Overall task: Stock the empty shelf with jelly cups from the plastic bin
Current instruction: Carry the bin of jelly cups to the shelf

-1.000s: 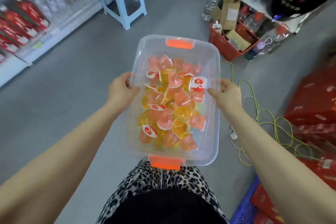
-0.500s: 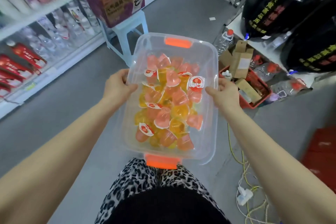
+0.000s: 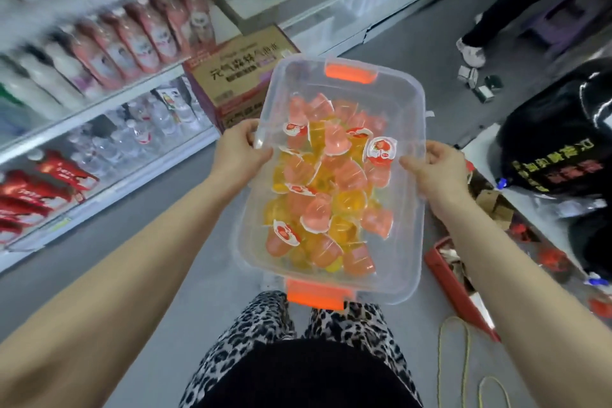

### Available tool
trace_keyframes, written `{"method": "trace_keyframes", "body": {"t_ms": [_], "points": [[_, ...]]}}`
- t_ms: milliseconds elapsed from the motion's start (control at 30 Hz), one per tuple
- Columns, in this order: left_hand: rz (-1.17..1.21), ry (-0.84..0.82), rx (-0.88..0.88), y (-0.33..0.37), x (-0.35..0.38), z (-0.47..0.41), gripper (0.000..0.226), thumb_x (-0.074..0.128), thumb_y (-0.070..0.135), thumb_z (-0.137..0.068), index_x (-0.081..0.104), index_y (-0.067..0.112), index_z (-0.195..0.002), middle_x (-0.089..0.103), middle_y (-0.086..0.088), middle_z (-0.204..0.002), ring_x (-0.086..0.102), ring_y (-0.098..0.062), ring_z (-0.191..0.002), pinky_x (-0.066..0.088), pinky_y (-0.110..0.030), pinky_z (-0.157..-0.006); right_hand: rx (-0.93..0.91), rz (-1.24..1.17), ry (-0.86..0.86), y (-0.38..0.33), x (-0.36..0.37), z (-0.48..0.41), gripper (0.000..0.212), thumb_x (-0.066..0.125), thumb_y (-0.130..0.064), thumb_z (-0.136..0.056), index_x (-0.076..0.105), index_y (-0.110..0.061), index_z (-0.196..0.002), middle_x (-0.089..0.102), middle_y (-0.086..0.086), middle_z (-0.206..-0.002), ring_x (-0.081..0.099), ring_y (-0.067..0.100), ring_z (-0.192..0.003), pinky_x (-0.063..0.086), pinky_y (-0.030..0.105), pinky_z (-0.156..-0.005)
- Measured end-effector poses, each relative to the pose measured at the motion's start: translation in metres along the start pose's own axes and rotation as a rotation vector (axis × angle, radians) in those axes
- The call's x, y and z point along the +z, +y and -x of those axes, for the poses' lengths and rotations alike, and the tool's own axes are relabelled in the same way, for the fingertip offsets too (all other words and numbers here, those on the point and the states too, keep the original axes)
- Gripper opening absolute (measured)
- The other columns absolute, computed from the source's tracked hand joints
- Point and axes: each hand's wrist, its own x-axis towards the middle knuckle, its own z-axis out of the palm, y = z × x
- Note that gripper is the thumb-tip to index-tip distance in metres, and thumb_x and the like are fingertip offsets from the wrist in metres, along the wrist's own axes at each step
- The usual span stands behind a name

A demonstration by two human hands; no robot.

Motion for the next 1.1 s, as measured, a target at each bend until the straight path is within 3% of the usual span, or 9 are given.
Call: {"method": "trace_keyframes", "body": {"t_ms": [133,300,367,533,667,767,867,1000,1100], "points": [[-0.024,0.073,-0.022,0.027,-0.003,-0.092,0.042,0.070,0.012,-0.076,0.066,0.019,-0.117,0.068,0.001,-0.090,0.062,-0.020,-0.079,0.048,-0.032,-0.066,-0.038,-0.007,-0.039,-0.054,0.019,-0.093,0.053,0.075,-0.039,-0.065,0.068,-0.021,-0.114,0.072,0.002,-0.098,0.070,0.024,-0.090,0.058,0.048,-0.081],[0.019,0.220,-0.116,0.043,0.003,-0.184,0.042,0.067,0.017,-0.071,0.069,0.018,-0.113,0.058,0.013,-0.072,0.050,-0.001,-0.062,0.037,-0.020,-0.054,-0.184,0.050,-0.181,-0.121,0.053,-0.220,0.029,0.073,-0.025,-0.073,0.070,-0.021,-0.102,0.072,0.008,-0.086,0.068,0.024,-0.076,0.057,0.040,-0.068],[0.060,0.300,-0.204,0.043,0.007,-0.210,0.053,0.060,0.026,-0.062,0.069,0.019,-0.114,0.061,0.012,-0.074,0.052,-0.001,-0.063,0.037,-0.020,-0.053,-0.264,0.094,-0.274,-0.152,0.071,-0.266,0.028,0.072,-0.023,-0.076,0.069,-0.019,-0.103,0.069,0.005,-0.080,0.064,0.021,-0.071,0.055,0.036,-0.068],[0.071,0.516,-0.434,0.038,0.014,-0.248,0.045,0.067,0.016,-0.072,0.065,0.017,-0.117,0.058,0.009,-0.073,0.055,-0.017,-0.068,0.037,-0.022,-0.054,-0.474,0.235,-0.476,-0.227,0.128,-0.351,0.019,0.073,-0.020,-0.079,0.063,-0.023,-0.095,0.053,-0.004,-0.066,0.052,0.018,-0.065,0.044,0.029,-0.064],[0.155,0.648,-0.551,0.029,0.009,-0.263,0.060,0.056,0.028,-0.057,0.063,0.020,-0.116,0.055,0.008,-0.070,0.060,-0.029,-0.076,0.049,-0.035,-0.065,-0.583,0.326,-0.647,-0.276,0.186,-0.387,0.022,0.074,-0.016,-0.079,0.063,-0.023,-0.097,0.049,-0.005,-0.059,0.045,0.012,-0.051,0.039,0.025,-0.051],[0.186,0.754,-0.605,0.019,-0.001,-0.269,0.057,0.058,0.026,-0.061,0.063,0.022,-0.117,0.052,0.009,-0.067,0.056,-0.020,-0.067,0.046,-0.031,-0.065,-0.651,0.336,-0.763,-0.302,0.230,-0.401,0.022,0.076,-0.017,-0.077,0.067,-0.020,-0.096,0.057,0.000,-0.063,0.050,0.014,-0.052,0.042,0.027,-0.052],[0.173,0.850,-0.681,0.014,-0.009,-0.270,0.047,0.066,0.013,-0.072,0.063,0.021,-0.118,0.050,0.007,-0.065,0.049,-0.008,-0.058,0.039,-0.025,-0.055,-0.722,0.395,-0.865,-0.328,0.269,-0.403,0.019,0.076,-0.021,-0.078,0.069,-0.019,-0.095,0.065,-0.001,-0.069,0.058,0.006,-0.053,0.045,0.022,-0.046],[0.156,0.988,-0.811,0.010,-0.009,-0.273,0.045,0.066,0.007,-0.075,0.062,0.016,-0.119,0.047,0.002,-0.063,0.046,-0.010,-0.055,0.035,-0.021,-0.049,-0.801,0.456,-1.029,-0.356,0.324,-0.409,0.019,0.079,-0.029,-0.072,0.067,-0.026,-0.087,0.072,0.004,-0.083,0.070,0.026,-0.076,0.059,0.048,-0.069],[0.182,1.128,-0.947,0.014,0.005,-0.281,0.046,0.063,0.005,-0.077,0.061,0.017,-0.121,0.044,0.003,-0.061,0.046,-0.012,-0.056,0.034,-0.026,-0.051,-0.871,0.499,-1.149,-0.373,0.362,-0.412,0.024,0.078,-0.026,-0.074,0.067,-0.024,-0.096,0.072,0.005,-0.087,0.069,0.023,-0.078,0.059,0.045,-0.075]]}}
